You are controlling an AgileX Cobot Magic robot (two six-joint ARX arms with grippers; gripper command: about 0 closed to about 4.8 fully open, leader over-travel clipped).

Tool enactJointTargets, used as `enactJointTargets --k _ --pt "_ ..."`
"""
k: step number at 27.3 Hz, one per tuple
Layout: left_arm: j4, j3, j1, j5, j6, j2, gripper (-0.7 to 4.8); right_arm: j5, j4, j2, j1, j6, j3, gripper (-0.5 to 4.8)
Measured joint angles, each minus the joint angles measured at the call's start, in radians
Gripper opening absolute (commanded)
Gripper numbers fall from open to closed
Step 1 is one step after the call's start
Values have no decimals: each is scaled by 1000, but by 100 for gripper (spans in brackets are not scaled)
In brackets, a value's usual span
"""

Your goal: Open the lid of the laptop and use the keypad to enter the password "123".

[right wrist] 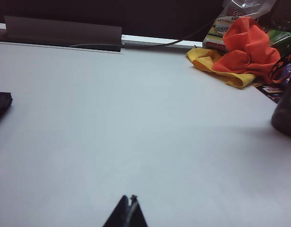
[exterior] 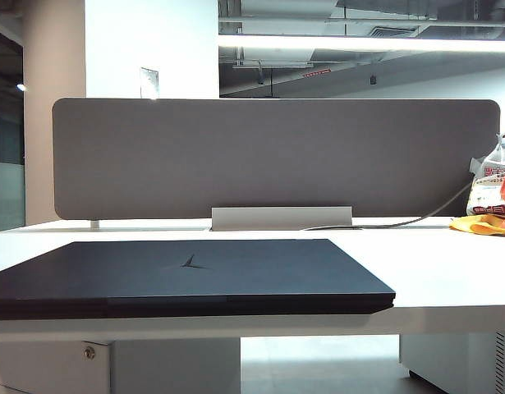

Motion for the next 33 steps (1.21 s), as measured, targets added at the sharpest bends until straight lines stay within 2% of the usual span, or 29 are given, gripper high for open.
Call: enactJointTargets --k 5,9,12,15,20,33 --pt "25 0 0 117 -216 0 -5 -60 5 0 0 158 0 -1" --pt "48 0 0 256 -324 0 -6 -68 16 0 0 275 0 0" --pt "48 0 -5 320 -383 0 -6 -112 21 0 0 356 0 -1" --pt "48 0 -26 362 -403 0 -6 -154 33 0 0 381 0 -3" --pt "43 0 -90 363 -407 0 -6 -177 6 0 0 386 16 -5" --pt "-69 48 -269 261 -406 25 -5 -177 -122 0 0 381 158 -5"
